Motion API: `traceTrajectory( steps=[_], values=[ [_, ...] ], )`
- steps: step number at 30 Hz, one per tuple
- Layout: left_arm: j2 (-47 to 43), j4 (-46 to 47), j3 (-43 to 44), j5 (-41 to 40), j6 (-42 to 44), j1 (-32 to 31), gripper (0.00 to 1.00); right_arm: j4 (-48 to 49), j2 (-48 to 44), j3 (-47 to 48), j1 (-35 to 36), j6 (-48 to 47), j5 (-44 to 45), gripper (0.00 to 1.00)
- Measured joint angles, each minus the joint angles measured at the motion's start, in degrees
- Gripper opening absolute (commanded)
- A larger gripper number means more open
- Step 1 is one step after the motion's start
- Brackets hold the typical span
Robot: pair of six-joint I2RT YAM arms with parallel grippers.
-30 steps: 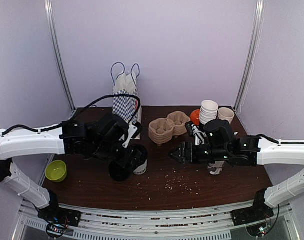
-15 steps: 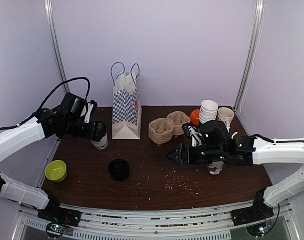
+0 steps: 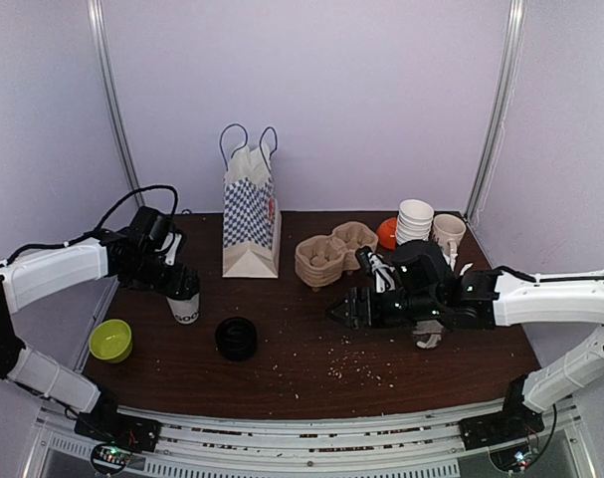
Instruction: Pack the takeout coffee
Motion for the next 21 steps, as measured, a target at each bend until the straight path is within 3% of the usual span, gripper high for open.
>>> traceTrajectory(
  steps=[6, 21],
  values=[
    [-0.13, 1.68, -0.81, 0.94, 0.00, 0.00, 0.99, 0.09, 0.00, 0.00, -0.74, -0.39, -0.50, 0.74],
    [-6.56, -2.43, -1.07, 1.11, -0.02, 0.00, 0.98, 0.48, 0.76, 0.00, -1.09, -0.66, -2.01, 0.74]
  ],
)
